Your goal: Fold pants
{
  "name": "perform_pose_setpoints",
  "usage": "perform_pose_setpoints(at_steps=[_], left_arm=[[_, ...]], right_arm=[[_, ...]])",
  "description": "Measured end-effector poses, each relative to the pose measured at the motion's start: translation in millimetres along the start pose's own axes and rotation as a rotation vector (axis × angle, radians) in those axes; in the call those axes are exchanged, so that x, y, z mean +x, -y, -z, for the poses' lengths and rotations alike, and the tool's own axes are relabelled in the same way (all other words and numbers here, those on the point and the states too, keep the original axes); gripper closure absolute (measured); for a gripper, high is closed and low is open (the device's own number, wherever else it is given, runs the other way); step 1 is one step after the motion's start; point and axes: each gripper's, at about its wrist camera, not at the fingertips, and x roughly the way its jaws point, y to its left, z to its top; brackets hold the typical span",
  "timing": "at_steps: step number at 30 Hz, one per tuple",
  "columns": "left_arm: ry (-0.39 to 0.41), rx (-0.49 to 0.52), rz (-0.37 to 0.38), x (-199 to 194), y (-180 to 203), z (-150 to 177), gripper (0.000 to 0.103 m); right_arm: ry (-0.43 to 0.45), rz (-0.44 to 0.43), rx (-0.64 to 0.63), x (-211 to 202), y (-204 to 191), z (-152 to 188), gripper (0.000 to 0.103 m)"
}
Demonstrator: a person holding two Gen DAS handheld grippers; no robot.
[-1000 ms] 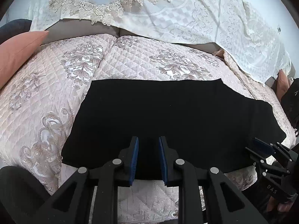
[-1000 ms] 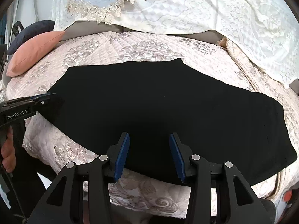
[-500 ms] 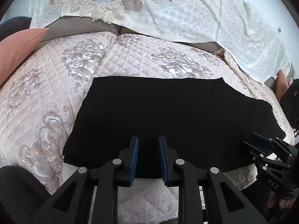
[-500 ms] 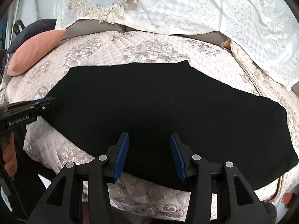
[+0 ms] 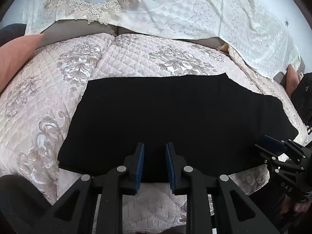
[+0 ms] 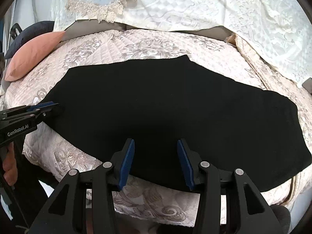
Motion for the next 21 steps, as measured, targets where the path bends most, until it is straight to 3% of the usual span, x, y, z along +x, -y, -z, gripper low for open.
perform_pose_setpoints(at_steps=[16, 21], left_arm=[[0.013, -0.022, 0.003, -17.3, -0.6, 7.7, 0.078], [0.023, -0.049, -0.011, -18.9, -9.7, 6.0, 0.078]], right_arm=[[0.041, -0.024, 0.005, -19.8, -3.9, -1.3, 0.057], [0.037, 0.004, 0.031, -21.8, 10.5, -1.2, 0.057]])
